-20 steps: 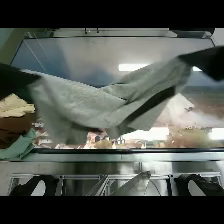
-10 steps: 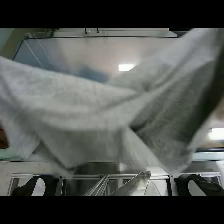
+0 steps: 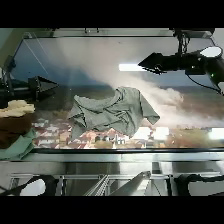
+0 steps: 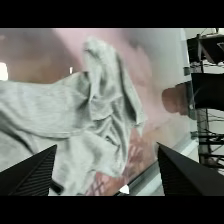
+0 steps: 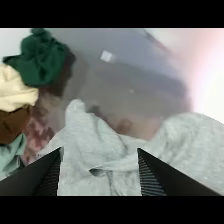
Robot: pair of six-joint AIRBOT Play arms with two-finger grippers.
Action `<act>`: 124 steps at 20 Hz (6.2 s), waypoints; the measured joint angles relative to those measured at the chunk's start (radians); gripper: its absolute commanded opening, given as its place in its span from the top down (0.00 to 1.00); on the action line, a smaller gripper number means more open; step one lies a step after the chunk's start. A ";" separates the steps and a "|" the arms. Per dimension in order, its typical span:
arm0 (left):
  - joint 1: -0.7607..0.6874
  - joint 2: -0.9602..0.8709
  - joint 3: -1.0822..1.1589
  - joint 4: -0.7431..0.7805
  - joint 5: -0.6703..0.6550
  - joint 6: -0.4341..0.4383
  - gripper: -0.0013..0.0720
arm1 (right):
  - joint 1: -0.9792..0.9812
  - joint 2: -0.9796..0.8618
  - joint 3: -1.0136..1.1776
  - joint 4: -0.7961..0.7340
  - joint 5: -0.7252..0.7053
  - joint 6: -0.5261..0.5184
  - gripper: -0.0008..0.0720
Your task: Fold the shirts.
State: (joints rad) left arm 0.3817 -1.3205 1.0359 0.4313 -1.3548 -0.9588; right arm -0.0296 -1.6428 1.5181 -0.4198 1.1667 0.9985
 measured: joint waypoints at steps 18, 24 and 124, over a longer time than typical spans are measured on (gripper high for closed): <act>-0.238 -0.656 0.565 0.303 -0.140 -0.099 0.02 | -0.054 0.143 -0.843 -0.102 -0.010 0.101 0.30; -0.265 -0.809 0.750 0.322 -0.196 -0.141 0.97 | 0.127 0.081 -0.867 0.044 -0.146 0.128 0.97; -0.168 -0.826 0.846 0.359 -0.320 -0.158 0.96 | -0.346 0.267 -0.901 -0.012 -0.156 0.067 0.97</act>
State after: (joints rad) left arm 0.2134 -2.1460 1.8820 0.7898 -1.6745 -1.1168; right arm -0.3759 -1.3754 0.6174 -0.4320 1.0107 1.0653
